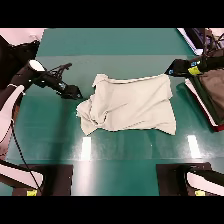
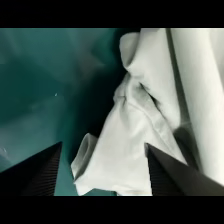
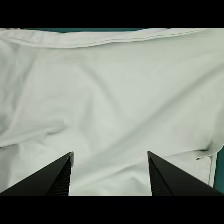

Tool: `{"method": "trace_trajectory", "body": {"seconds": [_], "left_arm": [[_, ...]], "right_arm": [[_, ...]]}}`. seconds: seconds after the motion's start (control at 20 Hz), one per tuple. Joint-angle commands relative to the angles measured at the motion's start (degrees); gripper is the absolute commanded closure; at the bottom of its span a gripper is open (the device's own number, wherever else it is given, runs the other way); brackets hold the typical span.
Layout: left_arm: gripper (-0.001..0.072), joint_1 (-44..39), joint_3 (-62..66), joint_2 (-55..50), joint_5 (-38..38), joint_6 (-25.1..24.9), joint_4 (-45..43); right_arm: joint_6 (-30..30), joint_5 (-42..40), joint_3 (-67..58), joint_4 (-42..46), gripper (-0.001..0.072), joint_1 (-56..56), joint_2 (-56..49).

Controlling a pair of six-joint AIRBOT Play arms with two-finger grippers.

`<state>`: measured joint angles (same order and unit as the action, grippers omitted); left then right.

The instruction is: Fold the shirts.

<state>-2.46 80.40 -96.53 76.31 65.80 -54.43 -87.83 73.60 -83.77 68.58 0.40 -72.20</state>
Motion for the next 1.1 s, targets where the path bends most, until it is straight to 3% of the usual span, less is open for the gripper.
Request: {"method": "trace_trajectory", "body": {"seconds": [0.0, 0.15, 0.2, 0.25, 0.3, 0.45, 0.55, 0.8, 1.05], "left_arm": [[0.0094, -2.8, 0.0, -1.6, 0.5, -0.2, -1.8], [0.0095, -4.7, 0.0, -2.7, 0.7, 0.5, -2.2], [0.0128, -4.7, 0.0, -2.7, 0.6, 0.9, -2.1], [0.0448, -4.7, 0.1, -2.7, 0.9, 1.6, -1.7], [0.0679, -4.6, 0.1, -2.6, 2.1, 1.8, -1.8], [0.0685, -4.6, 0.1, -0.4, 7.3, 3.3, -5.1], [0.0685, -4.6, 0.0, 4.2, 5.4, 6.5, -10.6], [0.0685, -4.7, 0.0, 17.5, 3.7, 9.4, -16.7], [0.0685, -4.7, -4.0, 23.7, 3.1, 12.0, -17.8]], "right_arm": [[0.1, 0.8, -0.1, -0.1, 0.0179, 0.5, 0.0], [0.1, 3.3, 0.0, 0.0, 0.0179, 0.4, 0.0], [0.1, 4.2, -0.1, 0.0, 0.0179, 0.4, 0.1], [0.3, 5.1, 0.0, 0.1, 0.0179, 0.4, 0.2], [1.2, 6.0, 0.0, 0.6, 0.018, 0.4, 0.5], [2.2, 10.5, 0.3, 6.9, 0.0238, 0.0, 2.2], [2.2, 13.0, 5.1, 7.9, 0.0238, -2.1, 5.2], [1.9, 13.2, 26.8, 8.0, 0.0238, -9.5, 16.4], [2.0, 10.1, 45.5, 4.6, 0.0238, -11.7, 22.5]]}}
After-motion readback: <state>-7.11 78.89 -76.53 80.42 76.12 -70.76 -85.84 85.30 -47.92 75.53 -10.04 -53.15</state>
